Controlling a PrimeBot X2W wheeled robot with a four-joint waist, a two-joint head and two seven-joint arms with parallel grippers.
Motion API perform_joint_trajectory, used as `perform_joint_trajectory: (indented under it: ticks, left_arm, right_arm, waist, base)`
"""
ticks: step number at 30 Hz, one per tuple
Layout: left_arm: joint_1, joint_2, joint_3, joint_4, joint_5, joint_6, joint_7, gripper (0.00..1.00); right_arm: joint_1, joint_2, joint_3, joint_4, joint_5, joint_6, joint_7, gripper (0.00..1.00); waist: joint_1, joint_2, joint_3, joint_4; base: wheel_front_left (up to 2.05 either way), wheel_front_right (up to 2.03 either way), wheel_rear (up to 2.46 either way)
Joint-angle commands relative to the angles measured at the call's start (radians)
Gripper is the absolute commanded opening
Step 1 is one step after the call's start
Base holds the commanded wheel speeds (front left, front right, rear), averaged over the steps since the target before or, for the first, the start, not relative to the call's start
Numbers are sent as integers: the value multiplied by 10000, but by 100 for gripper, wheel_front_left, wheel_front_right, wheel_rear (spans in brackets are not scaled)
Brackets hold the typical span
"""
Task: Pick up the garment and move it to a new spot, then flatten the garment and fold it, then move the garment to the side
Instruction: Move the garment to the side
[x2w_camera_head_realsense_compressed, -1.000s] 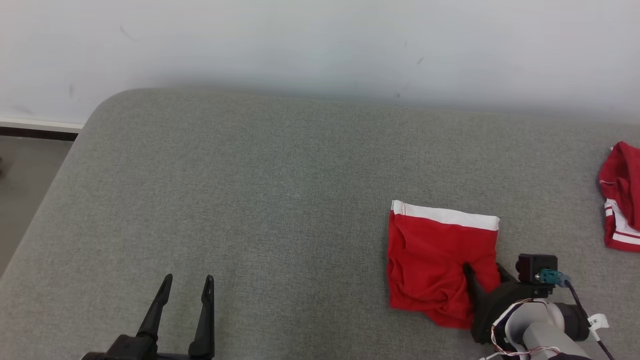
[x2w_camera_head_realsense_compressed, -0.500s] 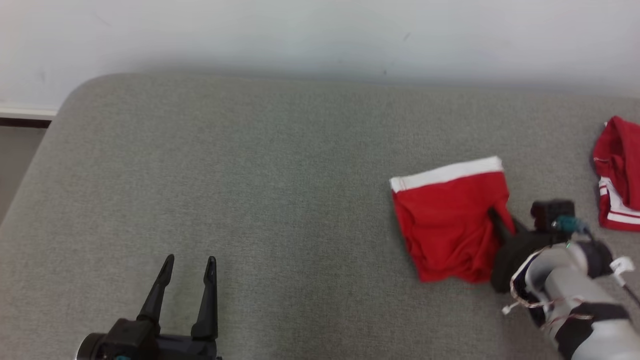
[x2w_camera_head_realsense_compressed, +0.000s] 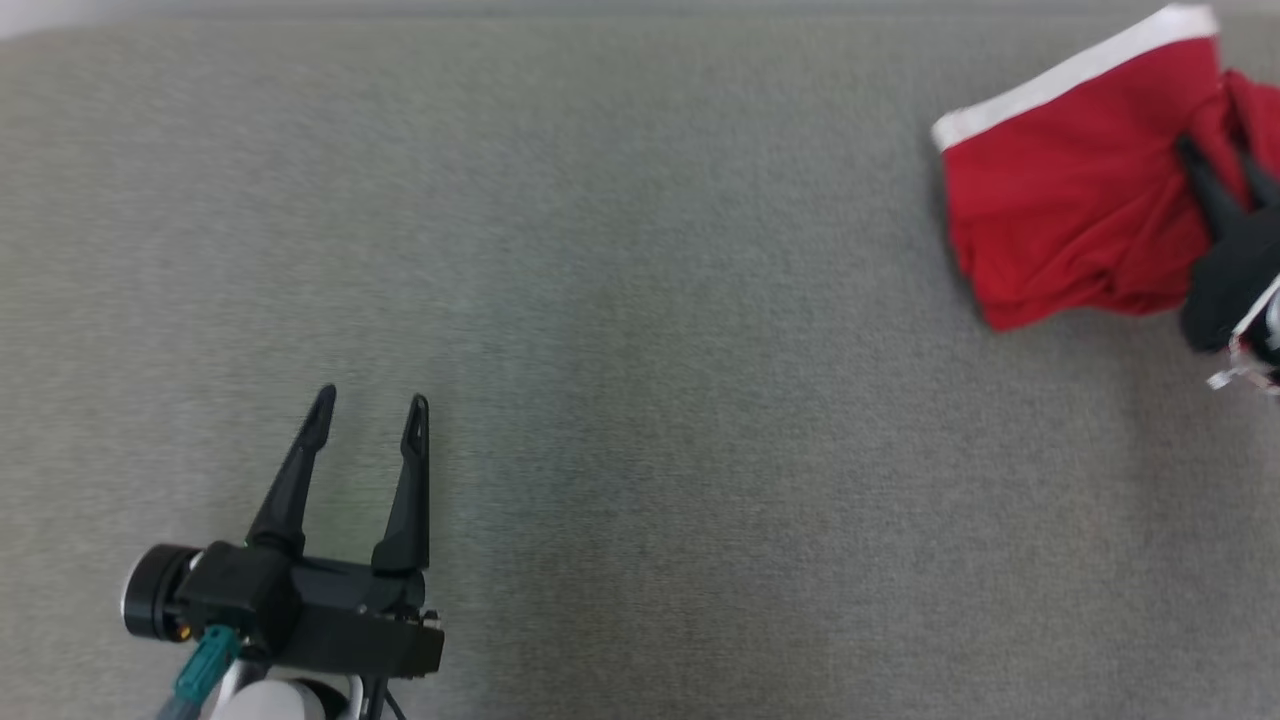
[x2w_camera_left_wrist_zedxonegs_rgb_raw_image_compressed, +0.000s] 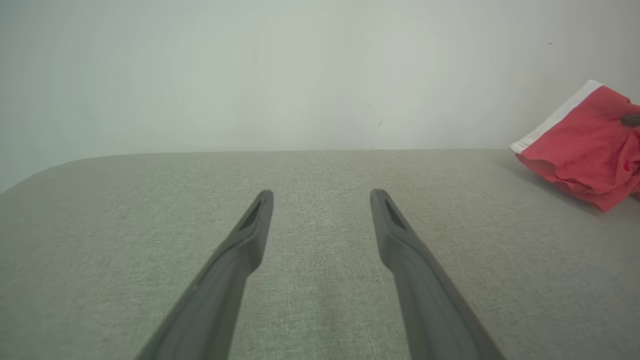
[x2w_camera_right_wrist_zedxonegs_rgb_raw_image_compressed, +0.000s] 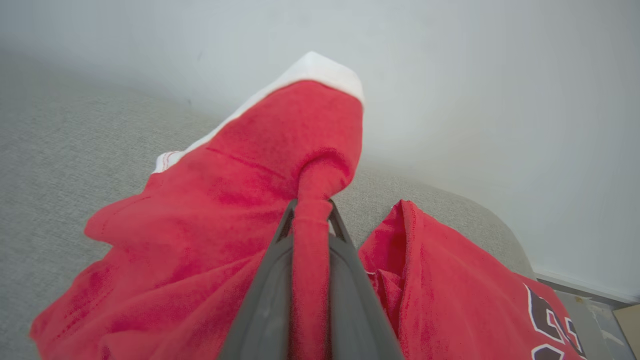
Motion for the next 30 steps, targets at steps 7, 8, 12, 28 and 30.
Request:
perform_joint_trajectory:
  ticks: [7,8,12,28,30]
  left_arm:
    - [-711,691,-176,-359,234,20,-27,100]
    - [-758,770,-175,-409,250,20,-25,100]
    - [-802,1156,-105,-698,371,24,-25,100]
    - [-765,1543,-267,-1156,407,64,137,100]
    - [-750,1562,-253,-1196,376,85,153,100]
  right_arm:
    - [-937,-1422,540,-295,493,-4,83,0]
    - [-1012,-1563,555,-258,555,-4,26,0]
    - [-1345,-2063,697,75,749,-5,-64,0]
    - [-2951,-2243,1191,1956,429,-4,-506,0]
    - [-3100,-2149,1182,2293,353,-4,-602,4]
  waist:
    - [-2,-2,2152,-1720]
    - [-2,-2,2242,-1807]
    - [-2,-2,2538,-2192]
    - [-2,-2,2894,-2178]
    - [-2,-2,2911,-2116]
  base:
    - [0,0,0]
    - [0,0,0]
    - [0,0,0]
    - [0,0,0]
    - [0,0,0]
